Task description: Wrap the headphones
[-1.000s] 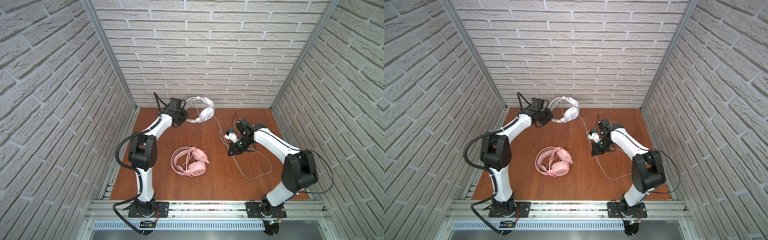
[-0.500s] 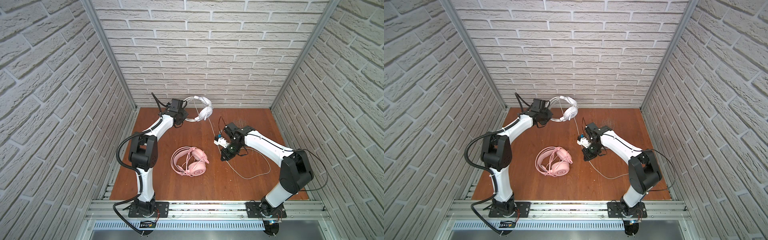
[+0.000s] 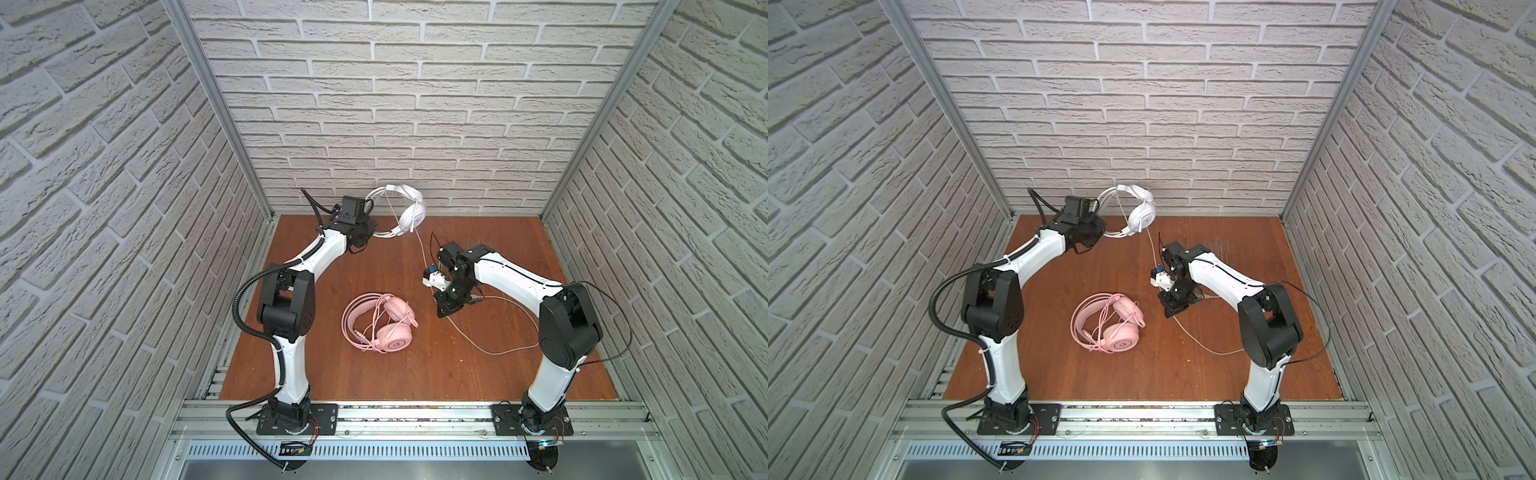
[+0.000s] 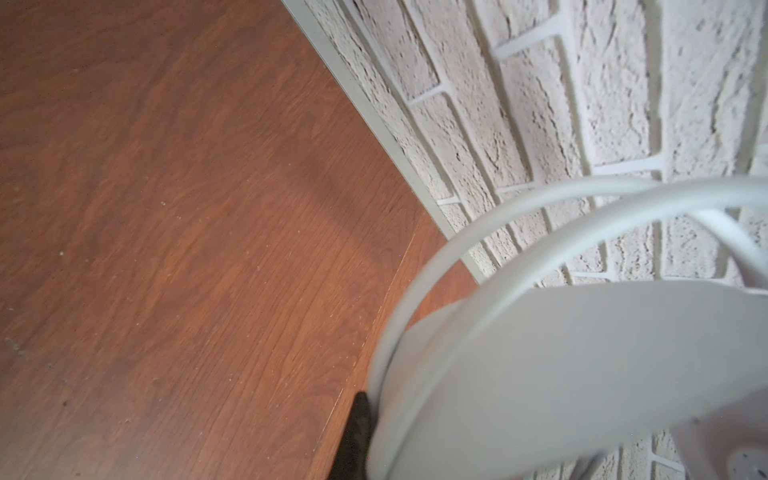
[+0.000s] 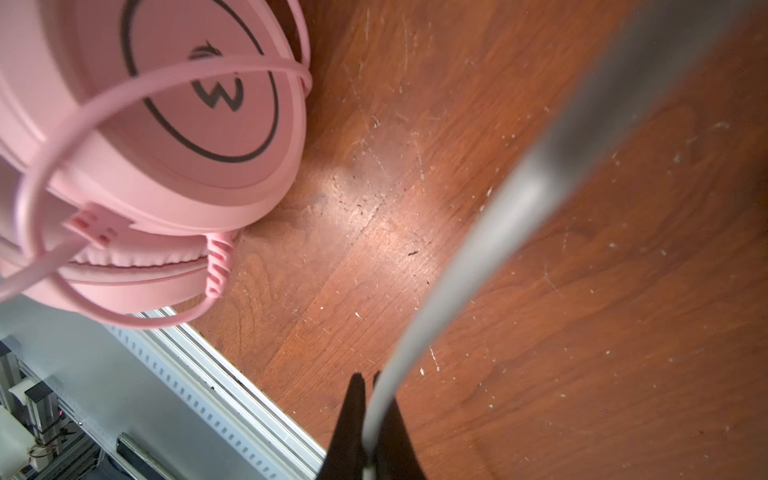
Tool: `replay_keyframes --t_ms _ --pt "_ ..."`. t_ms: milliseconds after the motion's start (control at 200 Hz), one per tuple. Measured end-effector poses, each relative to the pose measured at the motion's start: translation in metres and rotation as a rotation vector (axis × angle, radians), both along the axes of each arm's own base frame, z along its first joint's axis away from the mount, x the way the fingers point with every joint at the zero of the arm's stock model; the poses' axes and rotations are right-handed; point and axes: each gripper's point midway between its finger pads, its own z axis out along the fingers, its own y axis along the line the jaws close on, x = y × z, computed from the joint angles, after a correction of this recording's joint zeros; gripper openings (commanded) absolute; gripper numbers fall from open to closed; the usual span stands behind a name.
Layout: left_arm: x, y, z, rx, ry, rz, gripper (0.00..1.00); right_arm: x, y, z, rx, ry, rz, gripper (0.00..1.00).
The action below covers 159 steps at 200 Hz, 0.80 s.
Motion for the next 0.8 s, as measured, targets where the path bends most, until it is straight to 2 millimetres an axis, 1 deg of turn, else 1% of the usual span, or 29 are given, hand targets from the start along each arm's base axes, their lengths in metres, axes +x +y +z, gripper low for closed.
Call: replay_keyframes --t_ms 70,190,295,425,550,795 --pt "0.000 0.000 0.000 0.000 0.001 0.002 0.00 -0.003 0.005 0.003 0.005 -0.009 0.038 0.05" --pt "-0.002 0.001 -0.003 0.022 0.010 0.005 0.00 -0.016 0.018 0.007 0.008 -0.014 0.136 0.05" --pt "-0.003 0.000 -0.007 0.063 0.026 -0.006 0.00 -0.025 0.030 0.017 0.014 -0.025 0.217 0.05" --pt "0.000 -0.006 -0.010 0.135 0.039 -0.030 0.00 -0.028 0.044 0.042 0.033 -0.068 0.305 0.05" --pt "0.000 -0.010 -0.007 0.208 0.039 -0.052 0.00 -0.023 0.056 0.071 0.056 -0.126 0.365 0.05" --pt "-0.003 -0.013 -0.008 0.377 0.055 -0.110 0.00 -0.009 0.064 0.113 0.078 -0.219 0.415 0.05"
